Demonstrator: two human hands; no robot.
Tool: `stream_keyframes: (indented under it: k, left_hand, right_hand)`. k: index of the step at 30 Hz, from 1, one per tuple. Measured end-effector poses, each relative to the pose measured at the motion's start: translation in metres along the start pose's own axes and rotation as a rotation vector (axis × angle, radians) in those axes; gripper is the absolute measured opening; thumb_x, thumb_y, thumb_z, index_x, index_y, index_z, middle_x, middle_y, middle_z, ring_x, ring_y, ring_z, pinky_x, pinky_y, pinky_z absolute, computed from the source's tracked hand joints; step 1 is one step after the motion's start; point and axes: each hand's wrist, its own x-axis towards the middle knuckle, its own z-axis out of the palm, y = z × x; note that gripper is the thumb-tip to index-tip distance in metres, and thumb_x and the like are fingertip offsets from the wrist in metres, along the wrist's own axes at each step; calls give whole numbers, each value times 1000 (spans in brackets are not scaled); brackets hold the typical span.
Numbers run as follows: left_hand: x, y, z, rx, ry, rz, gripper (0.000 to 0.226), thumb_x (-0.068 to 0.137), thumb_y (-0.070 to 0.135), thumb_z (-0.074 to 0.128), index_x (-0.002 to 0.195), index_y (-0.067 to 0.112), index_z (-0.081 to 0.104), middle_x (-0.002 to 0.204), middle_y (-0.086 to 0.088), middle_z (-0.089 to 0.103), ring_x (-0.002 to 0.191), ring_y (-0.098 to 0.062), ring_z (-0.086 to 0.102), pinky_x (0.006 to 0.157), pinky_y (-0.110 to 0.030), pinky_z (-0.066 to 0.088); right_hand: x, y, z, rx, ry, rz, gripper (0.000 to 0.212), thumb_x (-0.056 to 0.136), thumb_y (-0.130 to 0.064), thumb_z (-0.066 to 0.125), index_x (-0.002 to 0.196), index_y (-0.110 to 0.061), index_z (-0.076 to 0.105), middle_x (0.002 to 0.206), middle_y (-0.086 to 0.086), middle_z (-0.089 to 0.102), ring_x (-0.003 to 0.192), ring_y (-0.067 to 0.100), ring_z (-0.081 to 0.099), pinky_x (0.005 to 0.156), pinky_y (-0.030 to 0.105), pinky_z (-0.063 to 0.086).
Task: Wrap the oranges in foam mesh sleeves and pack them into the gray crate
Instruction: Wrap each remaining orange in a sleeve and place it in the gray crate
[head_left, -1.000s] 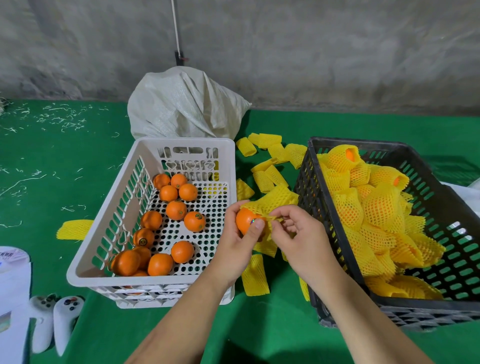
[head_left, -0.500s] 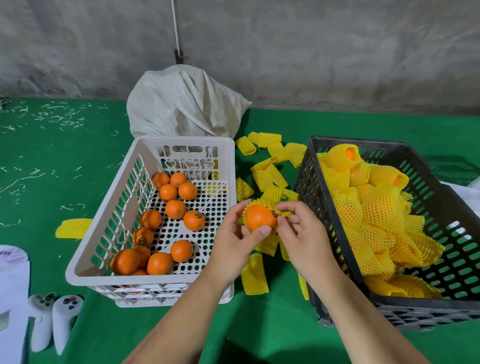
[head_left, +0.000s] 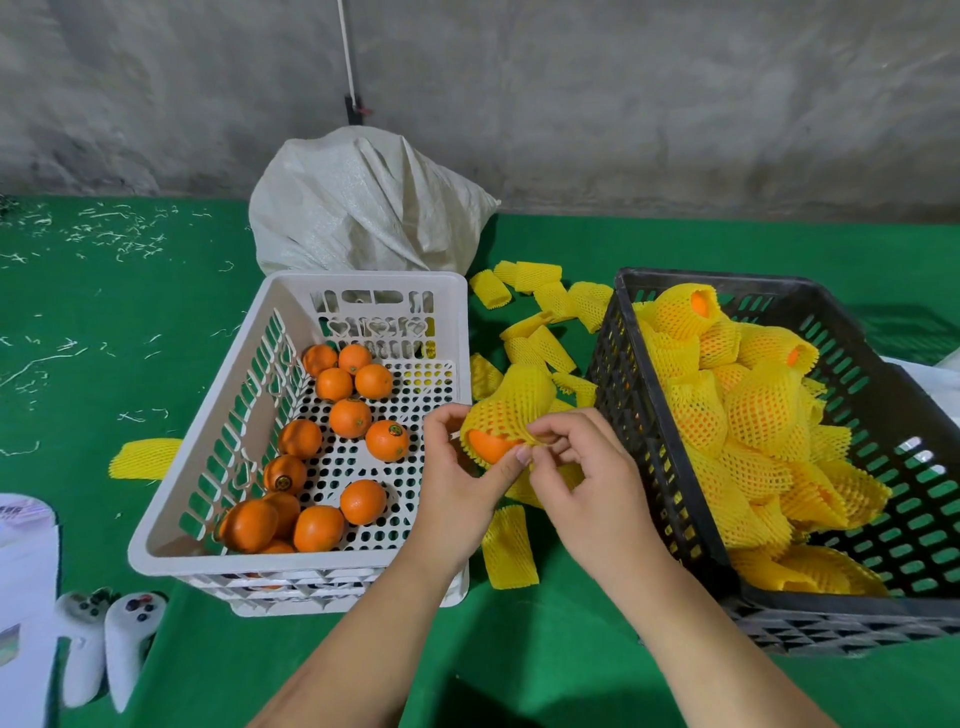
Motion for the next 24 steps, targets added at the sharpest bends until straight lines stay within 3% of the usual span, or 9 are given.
stream_keyframes:
  k: [2, 4, 7, 9, 13, 17, 21, 24]
  left_hand:
    - [-1, 3, -1, -28, 11, -32, 59, 76, 54, 89, 116, 44, 47, 120, -16, 63, 102, -19, 68, 89, -42, 59]
    - [-1, 3, -2, -58, -60, -79, 65, 80, 64, 82, 128, 44, 42, 124, -9, 66, 111, -17, 68, 93, -36, 57]
    - [2, -2, -6, -159, -141, -157, 59, 88, 46, 76, 140, 49, 47, 141, -9, 62, 133, -29, 60, 111, -46, 48]
    - [5, -6, -9, -160, -148, -160, 61, 88, 35, 72, 144, 44, 51, 146, -12, 58, 135, -30, 57, 114, -47, 46]
    - [5, -9, -5, -128, -65, -122, 64, 86, 42, 85, 143, 30, 56, 138, -11, 66, 127, -29, 64, 105, -42, 54]
    - [4, -7, -3, -137, -1, -88, 60, 82, 43, 89, 133, 31, 59, 124, -9, 72, 114, -25, 71, 92, -34, 59]
    - [5, -5, -2, -167, 30, -63, 54, 81, 29, 89, 125, 27, 57, 120, -5, 70, 103, -22, 72, 85, -31, 60]
    - [5, -3, -1, -177, 15, -55, 52, 78, 21, 88, 116, 27, 55, 113, 2, 69, 99, -17, 72, 82, -29, 60]
  right_hand:
    - [-3, 2, 4, 16, -71, 75, 42, 90, -40, 61, 131, -33, 57, 123, -22, 47, 113, 4, 56, 92, 20, 51]
    - [-7, 3, 10, 97, -168, 130, 52, 87, -44, 61, 138, -45, 47, 128, -26, 42, 115, 5, 58, 93, 25, 55]
    - [-7, 6, 13, 196, -134, 140, 50, 94, -31, 66, 139, -44, 49, 129, -18, 43, 107, 13, 66, 90, 34, 59]
    - [-4, 7, 10, 193, -79, 137, 41, 100, -24, 62, 138, -37, 56, 126, -13, 47, 106, 15, 66, 91, 39, 58]
    - [2, 8, 2, 87, 51, 121, 27, 103, -12, 56, 125, -21, 68, 115, -10, 56, 105, 10, 63, 88, 38, 57]
    - [1, 3, 6, 73, 77, 31, 19, 100, -9, 58, 113, -12, 71, 108, -6, 60, 97, 14, 65, 78, 36, 57]
    - [-3, 0, 15, 61, 94, -20, 20, 97, -15, 57, 110, -10, 71, 107, -5, 57, 97, 12, 63, 75, 29, 56]
    - [-3, 5, 17, 35, 121, -35, 22, 95, -22, 55, 113, -15, 67, 112, -9, 54, 104, 9, 60, 83, 27, 55]
